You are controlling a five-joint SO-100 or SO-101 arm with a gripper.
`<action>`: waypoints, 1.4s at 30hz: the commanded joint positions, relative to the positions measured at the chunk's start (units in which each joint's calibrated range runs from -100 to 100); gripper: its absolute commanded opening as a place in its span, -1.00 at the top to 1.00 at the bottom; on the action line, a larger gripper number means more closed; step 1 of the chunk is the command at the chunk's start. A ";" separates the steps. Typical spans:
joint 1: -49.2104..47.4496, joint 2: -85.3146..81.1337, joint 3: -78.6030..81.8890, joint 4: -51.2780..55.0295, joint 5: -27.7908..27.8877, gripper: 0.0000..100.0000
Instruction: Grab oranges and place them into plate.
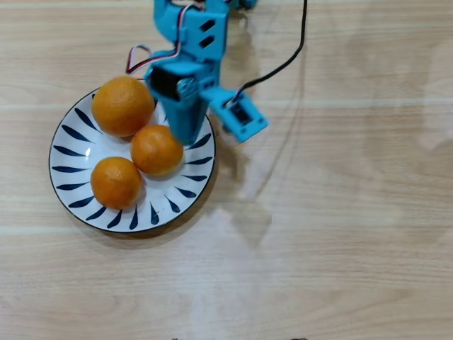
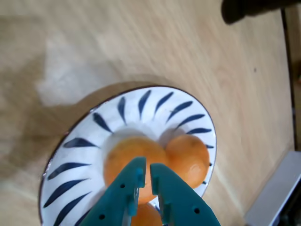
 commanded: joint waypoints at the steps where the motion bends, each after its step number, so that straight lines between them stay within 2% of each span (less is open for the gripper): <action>1: -3.27 -15.93 13.35 0.11 3.21 0.96; 6: -5.85 -30.55 29.47 0.20 5.56 0.96; 12: -9.96 -51.09 49.66 0.11 12.67 0.96; 20: -11.50 -71.55 71.39 0.88 12.62 0.96; 26: -11.74 -82.70 80.98 1.14 12.62 0.96; 32: -11.74 -92.17 87.41 7.24 12.56 0.96; 42: -15.77 -92.43 87.32 8.53 12.62 0.96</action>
